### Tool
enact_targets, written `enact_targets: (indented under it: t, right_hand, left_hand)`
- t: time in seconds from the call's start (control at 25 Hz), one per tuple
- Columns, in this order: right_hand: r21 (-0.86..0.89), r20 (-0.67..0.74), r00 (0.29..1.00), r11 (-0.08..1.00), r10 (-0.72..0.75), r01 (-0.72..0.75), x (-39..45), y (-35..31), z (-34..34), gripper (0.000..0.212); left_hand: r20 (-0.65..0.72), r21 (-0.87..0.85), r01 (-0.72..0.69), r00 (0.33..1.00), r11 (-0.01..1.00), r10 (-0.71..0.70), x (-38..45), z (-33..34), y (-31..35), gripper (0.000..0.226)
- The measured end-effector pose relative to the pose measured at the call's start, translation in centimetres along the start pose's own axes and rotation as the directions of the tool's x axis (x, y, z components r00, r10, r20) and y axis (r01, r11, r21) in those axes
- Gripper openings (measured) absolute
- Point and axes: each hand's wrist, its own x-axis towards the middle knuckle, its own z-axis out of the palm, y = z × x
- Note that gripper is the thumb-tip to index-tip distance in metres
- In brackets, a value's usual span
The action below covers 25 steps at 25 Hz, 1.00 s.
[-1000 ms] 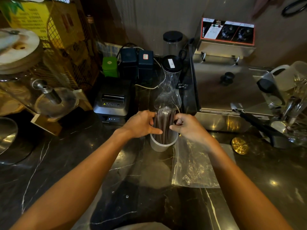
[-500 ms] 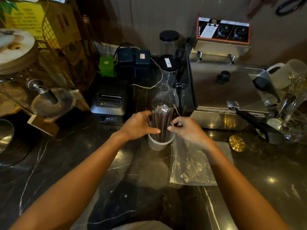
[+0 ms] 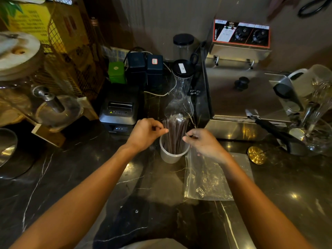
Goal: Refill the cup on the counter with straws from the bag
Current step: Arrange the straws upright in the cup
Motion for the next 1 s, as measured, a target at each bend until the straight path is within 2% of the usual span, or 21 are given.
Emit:
enact_targets:
  t: [0.08,0.2,0.32,0.52,0.64,0.84,1.0]
  right_hand:
    - [-0.016,-0.008,1.0,1.0,0.001,-0.001,0.1,-0.1,0.1,0.015]
    - [-0.01,-0.01,1.0,1.0,0.003,-0.003,0.2,0.1,0.3,0.019]
    - [0.066,0.012,1.0,0.998,0.013,-0.013,0.0,0.7,0.3,0.016]
    - [0.2,0.041,0.997,0.978,0.06,-0.067,0.0,1.0,0.0,0.017]
    - [0.243,0.001,0.996,0.966,0.084,-0.082,0.5,0.5,0.0,0.018]
    - [0.26,-0.156,0.984,0.965,0.081,-0.038,2.0,-0.7,-0.3,0.015]
    - [0.291,-0.258,0.961,0.956,0.101,-0.023,4.2,-1.2,0.2,0.019]
  left_hand:
    - [0.009,0.087,-0.048,0.999,0.995,0.047,0.4,0.4,0.0,0.019]
    - [0.07,0.113,-0.052,0.997,0.992,0.045,0.3,0.9,-0.4,0.023]
    - [0.135,0.004,-0.017,0.991,1.0,0.016,-0.4,0.6,-0.8,0.004]
    - [0.224,-0.129,0.135,0.969,0.982,-0.104,-1.2,0.3,-1.3,0.008]
    - [0.167,-0.164,0.17,0.976,0.972,-0.143,-0.6,0.6,-1.2,0.01]
    - [0.043,-0.191,0.163,0.987,0.968,-0.158,1.9,0.9,-0.7,0.013]
    - [-0.069,-0.257,0.213,0.969,0.943,-0.237,4.2,1.5,-0.5,0.015]
